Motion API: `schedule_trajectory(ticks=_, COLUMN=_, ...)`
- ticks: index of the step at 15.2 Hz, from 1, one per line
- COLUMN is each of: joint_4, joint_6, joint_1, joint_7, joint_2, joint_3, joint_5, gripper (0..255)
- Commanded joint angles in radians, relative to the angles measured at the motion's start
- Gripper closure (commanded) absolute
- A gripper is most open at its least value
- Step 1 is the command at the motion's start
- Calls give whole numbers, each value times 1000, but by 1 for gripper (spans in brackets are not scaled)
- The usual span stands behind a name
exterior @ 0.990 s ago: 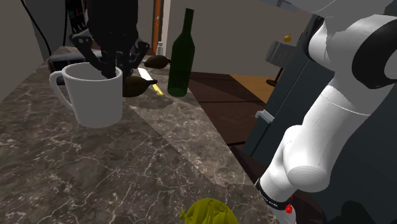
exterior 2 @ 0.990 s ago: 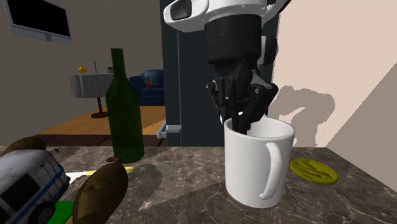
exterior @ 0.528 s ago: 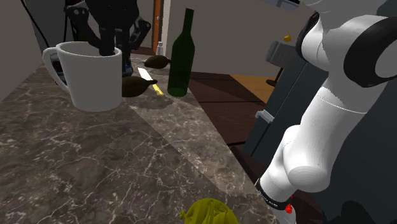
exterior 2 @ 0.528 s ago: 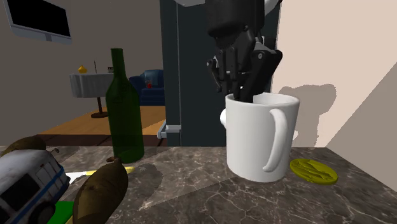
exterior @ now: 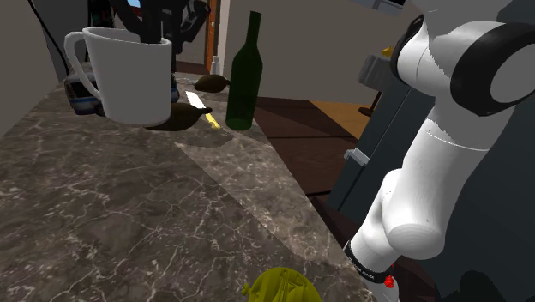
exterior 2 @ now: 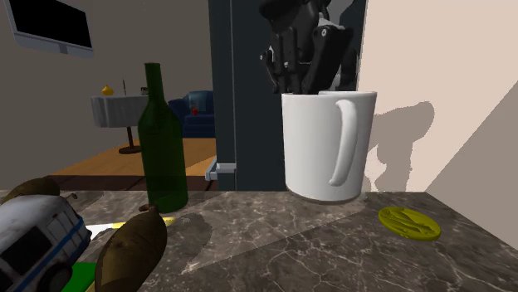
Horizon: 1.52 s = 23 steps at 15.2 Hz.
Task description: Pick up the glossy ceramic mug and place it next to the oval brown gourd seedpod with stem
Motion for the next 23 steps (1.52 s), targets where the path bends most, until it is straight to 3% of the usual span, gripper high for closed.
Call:
schedule_trajectory(ticks=1, joint_4=-14, joint_6=-3, joint_1=-30, joint_7=-49, joint_2=-15, joint_3=-22, joint_5=8, gripper=255)
schedule_trajectory(ticks=12, joint_4=-78, joint_6=0, joint_1=-186, joint_7=-338, joint_2=-57, joint_3=-158, joint_5=24, gripper=255)
schedule_trajectory(ticks=23, joint_4=53, joint_6=-36, joint_1=-313, joint_7=-585, joint_2=58, joint_3=-268, joint_5=-8, gripper=255)
